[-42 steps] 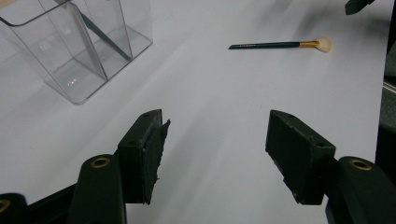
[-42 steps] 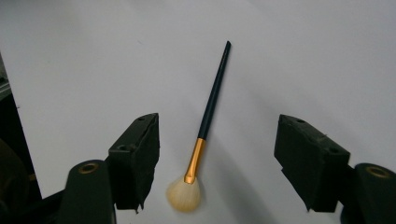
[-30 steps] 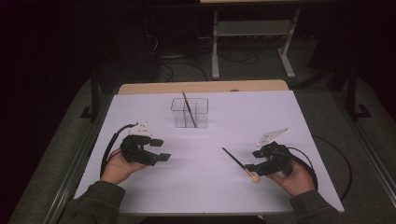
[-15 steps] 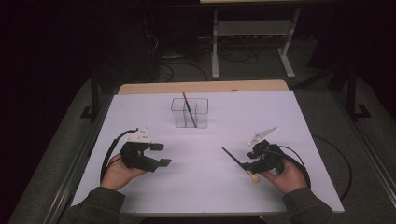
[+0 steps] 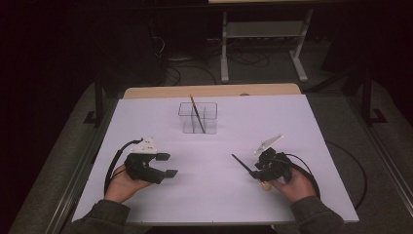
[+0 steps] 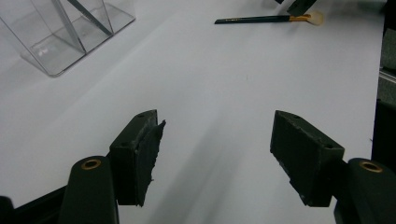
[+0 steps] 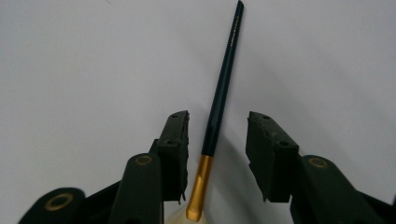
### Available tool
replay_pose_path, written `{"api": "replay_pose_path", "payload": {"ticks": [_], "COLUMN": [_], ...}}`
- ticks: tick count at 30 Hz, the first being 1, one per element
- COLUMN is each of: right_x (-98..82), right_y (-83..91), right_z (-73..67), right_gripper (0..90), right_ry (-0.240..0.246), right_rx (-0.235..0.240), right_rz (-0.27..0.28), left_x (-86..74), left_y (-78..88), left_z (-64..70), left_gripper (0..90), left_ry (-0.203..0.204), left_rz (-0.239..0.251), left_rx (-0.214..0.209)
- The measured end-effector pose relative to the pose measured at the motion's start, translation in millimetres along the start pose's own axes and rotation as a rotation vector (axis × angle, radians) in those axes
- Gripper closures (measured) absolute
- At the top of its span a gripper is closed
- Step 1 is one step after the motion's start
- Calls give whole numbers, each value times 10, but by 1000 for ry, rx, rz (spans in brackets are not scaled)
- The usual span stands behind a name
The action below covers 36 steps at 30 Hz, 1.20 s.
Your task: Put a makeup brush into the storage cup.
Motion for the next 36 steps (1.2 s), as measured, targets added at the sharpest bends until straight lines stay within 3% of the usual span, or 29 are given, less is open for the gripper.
{"api": "replay_pose_path", "payload": {"ticks": [12, 29, 36], "right_x": [-35, -29, -28], "right_y": [-98, -129, -133], "right_z": [-5, -49, -54], "right_gripper": [692, 805, 825], "right_ry": [1, 9, 14], "right_rx": [8, -42, -35], "right_rz": [-32, -49, -54], "left_x": [-46, -85, -68], "left_y": [-7, -55, -41], "left_z": [41, 62, 68], "left_gripper": [318, 320, 322], "left_ry": [0, -8, -13], "left_rz": [10, 4, 10], "left_rx": [3, 6, 3]}}
Point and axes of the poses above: each handheld gripper's, and its own axes: y roughly backward along the jaws, x roughly out of its top, z roughly to its right, the point moved 7 cm from there along -y, roughly forward along the jaws, and after that the axes turned 9 degrees about x, right-handed, at the moved point
